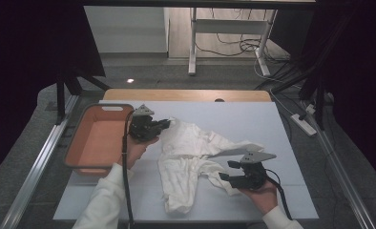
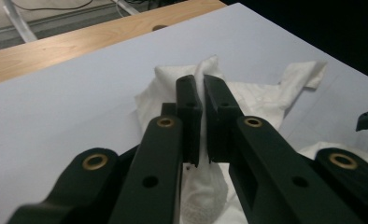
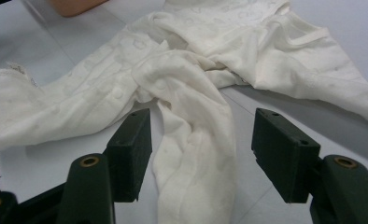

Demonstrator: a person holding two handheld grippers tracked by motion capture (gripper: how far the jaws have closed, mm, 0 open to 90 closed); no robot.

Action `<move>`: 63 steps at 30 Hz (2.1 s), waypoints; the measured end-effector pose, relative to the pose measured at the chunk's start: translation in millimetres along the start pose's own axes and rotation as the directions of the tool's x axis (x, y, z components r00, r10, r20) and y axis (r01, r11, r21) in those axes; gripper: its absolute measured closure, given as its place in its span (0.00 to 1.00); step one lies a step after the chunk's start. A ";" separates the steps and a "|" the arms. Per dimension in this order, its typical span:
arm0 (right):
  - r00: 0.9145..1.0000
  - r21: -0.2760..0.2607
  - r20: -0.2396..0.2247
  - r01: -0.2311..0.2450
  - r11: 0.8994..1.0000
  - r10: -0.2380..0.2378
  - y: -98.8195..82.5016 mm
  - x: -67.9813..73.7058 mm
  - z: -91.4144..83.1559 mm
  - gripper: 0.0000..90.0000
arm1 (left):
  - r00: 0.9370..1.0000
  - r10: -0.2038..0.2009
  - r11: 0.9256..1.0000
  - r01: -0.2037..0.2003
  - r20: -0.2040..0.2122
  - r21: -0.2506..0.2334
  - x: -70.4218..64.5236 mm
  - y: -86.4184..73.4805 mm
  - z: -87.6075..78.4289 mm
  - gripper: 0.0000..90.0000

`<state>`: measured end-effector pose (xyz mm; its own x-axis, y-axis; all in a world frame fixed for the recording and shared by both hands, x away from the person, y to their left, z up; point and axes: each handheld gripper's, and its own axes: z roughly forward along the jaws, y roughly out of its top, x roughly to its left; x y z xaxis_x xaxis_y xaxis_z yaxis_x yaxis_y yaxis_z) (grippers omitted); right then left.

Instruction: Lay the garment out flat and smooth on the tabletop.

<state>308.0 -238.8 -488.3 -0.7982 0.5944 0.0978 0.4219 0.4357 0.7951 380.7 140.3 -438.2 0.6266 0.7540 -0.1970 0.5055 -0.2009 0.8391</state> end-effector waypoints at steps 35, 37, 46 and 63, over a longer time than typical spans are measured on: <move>1.000 0.014 -0.005 0.008 1.000 -0.007 -0.1 -0.5 0.9 0.42 | 0.982 -0.163 0.986 0.160 -0.095 -0.041 49.4 -13.8 -26.0 0.89; 1.000 0.012 -0.005 0.002 1.000 -0.002 0.1 -0.6 0.5 0.42 | 0.979 -0.177 0.984 0.173 -0.104 -0.050 51.8 -14.8 -27.8 0.85; 1.000 0.011 -0.004 0.004 1.000 -0.004 0.4 -0.9 0.0 0.41 | 0.975 -0.177 0.982 0.167 -0.132 -0.084 49.5 -11.6 -36.7 0.60; 0.999 -0.014 0.046 0.008 1.000 -0.008 3.6 -8.6 -5.1 0.41 | 0.996 -0.073 0.997 0.072 -0.046 -0.025 25.6 -6.0 -19.6 0.50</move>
<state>314.2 -245.8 -483.2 -0.7808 0.6214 0.0641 0.4093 0.4314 0.8040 382.1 173.1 -438.4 0.5599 0.7948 -0.2341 0.5343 -0.1304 0.8352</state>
